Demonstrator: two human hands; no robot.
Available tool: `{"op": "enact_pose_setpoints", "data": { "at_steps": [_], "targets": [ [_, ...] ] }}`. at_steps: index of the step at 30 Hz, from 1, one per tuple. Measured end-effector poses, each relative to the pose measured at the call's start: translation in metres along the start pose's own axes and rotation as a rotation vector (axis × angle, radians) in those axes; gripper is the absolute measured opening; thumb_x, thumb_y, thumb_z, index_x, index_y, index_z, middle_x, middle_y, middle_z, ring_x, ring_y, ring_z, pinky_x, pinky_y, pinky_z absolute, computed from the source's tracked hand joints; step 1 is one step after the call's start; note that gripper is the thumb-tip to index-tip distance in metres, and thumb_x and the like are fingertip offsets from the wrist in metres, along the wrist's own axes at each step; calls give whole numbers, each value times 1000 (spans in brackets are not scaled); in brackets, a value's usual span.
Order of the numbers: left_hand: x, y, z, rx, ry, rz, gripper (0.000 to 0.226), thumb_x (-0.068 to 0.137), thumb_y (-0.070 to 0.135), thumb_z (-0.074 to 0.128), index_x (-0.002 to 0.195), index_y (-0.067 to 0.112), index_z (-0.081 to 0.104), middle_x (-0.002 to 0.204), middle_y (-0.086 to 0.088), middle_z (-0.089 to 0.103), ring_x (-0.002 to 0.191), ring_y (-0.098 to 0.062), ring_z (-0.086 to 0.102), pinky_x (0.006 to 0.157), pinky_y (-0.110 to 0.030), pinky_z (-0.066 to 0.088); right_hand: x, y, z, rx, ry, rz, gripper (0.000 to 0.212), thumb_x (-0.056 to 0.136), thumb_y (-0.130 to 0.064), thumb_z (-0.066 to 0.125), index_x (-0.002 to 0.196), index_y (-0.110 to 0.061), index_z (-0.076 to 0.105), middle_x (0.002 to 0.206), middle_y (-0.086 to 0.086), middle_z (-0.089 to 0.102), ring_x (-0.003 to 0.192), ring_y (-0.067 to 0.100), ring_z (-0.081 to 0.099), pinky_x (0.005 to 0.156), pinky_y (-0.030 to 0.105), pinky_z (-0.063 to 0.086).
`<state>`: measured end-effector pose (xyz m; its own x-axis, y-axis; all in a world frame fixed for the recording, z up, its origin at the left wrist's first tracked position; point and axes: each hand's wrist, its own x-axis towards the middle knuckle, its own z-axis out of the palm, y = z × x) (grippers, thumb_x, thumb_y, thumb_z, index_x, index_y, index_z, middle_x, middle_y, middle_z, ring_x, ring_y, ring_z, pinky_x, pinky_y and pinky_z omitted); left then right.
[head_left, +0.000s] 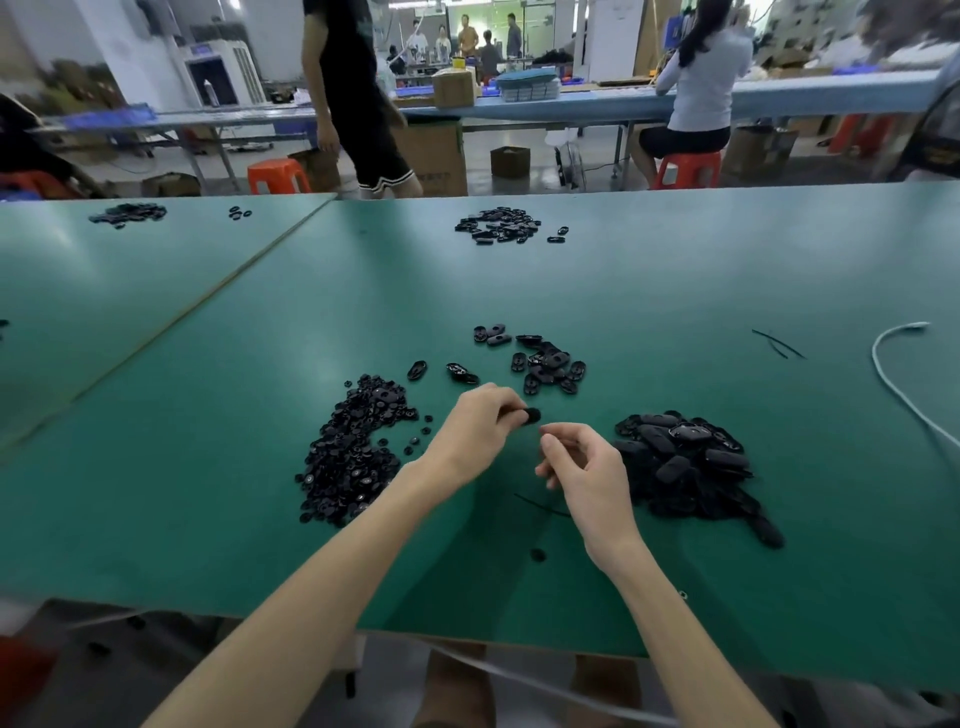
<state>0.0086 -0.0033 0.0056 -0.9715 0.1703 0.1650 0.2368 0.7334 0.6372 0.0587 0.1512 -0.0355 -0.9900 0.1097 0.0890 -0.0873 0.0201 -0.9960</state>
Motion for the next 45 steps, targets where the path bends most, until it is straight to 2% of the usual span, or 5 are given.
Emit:
{"op": "enact_pose_setpoints", "data": {
  "at_steps": [7, 13, 17, 26, 45],
  "targets": [
    [-15, 3, -4, -186, -62, 8, 7, 93, 15, 76, 98, 16, 80, 71, 17, 70, 68, 5, 64, 68, -7, 44, 0, -2, 0, 57, 33, -10, 10, 99, -13, 71, 104, -14, 62, 98, 6, 70, 80, 10, 67, 62, 21, 55],
    [-26, 4, -12, -218, -149, -40, 12, 94, 14, 73, 103, 19, 80, 87, 14, 75, 78, -6, 72, 76, -22, 55, 1, -1, -1, 18, -2, -1, 3, 100, -11, 70, 98, -12, 67, 91, 4, 74, 76, 6, 70, 62, 21, 54],
    [-32, 2, -22, -8, -136, -86, 14, 100, 22, 66, 110, 22, 75, 107, 9, 73, 78, 0, 67, 79, -26, 53, 2, 0, -1, 20, 52, 12, 7, 102, -18, 67, 98, -13, 64, 81, 3, 76, 64, 8, 65, 62, 17, 51],
    [-31, -39, -63, 729, 9, -385, 20, 101, 3, 49, 120, 3, 53, 130, -20, 52, 120, -36, 50, 94, -45, 46, 3, 0, 2, 77, 30, 34, 5, 103, -12, 63, 101, -9, 61, 77, 5, 75, 67, 14, 70, 62, 21, 54],
    [-31, -64, -61, 771, 106, -263, 9, 102, 5, 53, 110, 5, 56, 111, -12, 63, 99, -28, 59, 88, -35, 44, 3, 0, 2, 101, 18, 31, 9, 101, -3, 64, 104, -11, 66, 82, 7, 74, 67, 11, 69, 60, 20, 54]
  ]
}}
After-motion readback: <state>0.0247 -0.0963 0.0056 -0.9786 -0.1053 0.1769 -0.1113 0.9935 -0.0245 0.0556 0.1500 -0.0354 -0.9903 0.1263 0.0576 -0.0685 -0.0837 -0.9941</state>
